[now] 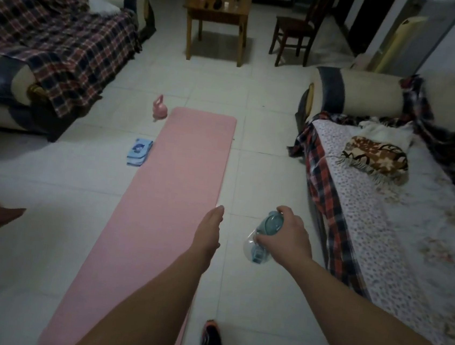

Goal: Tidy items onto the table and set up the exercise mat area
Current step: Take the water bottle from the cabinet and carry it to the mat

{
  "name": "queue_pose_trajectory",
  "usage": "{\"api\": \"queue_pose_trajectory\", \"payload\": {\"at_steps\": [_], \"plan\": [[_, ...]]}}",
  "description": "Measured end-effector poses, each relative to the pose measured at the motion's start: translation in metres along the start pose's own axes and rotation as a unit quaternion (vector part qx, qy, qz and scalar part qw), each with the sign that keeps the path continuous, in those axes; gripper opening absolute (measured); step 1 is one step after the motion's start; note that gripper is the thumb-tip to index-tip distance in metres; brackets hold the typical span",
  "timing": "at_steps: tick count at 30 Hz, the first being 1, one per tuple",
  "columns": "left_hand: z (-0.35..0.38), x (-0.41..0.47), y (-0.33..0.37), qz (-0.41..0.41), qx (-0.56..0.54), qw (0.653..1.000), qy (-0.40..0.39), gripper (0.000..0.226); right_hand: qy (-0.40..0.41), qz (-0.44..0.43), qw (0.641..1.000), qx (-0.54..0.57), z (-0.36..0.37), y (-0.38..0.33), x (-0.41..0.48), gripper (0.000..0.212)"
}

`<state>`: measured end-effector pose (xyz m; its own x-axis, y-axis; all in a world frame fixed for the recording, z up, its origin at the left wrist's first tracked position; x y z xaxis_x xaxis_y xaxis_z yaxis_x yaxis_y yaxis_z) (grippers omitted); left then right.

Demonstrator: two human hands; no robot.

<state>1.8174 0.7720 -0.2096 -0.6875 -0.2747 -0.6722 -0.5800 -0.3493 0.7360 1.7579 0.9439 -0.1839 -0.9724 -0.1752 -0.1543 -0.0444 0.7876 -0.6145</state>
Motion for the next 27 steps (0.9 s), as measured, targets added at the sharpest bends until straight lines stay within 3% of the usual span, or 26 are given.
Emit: {"api": "queue_pose_trajectory", "payload": {"at_steps": [12, 27], "plan": [[0.079, 0.134, 0.105, 0.001, 0.014, 0.999, -0.034, 0.050, 0.022, -0.011, 1.000, -0.018, -0.043, -0.003, 0.166, 0.080], [0.194, 0.304, 0.253, 0.015, 0.022, 0.999, 0.024, 0.050, -0.004, -0.032, 0.999, 0.012, -0.099, 0.021, 0.427, 0.083]]}}
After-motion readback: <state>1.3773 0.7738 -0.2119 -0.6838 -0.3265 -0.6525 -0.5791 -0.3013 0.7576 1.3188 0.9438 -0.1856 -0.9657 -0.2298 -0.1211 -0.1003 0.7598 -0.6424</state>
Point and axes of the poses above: each hand's wrist, its own x-axis towards the middle knuckle, its own z-axis out of the palm, y = z × x, the point moved 4 cm from there along x, towards the middle knuckle, and after that the axes turned 8 degrees about -z, right-handed, at the moved point
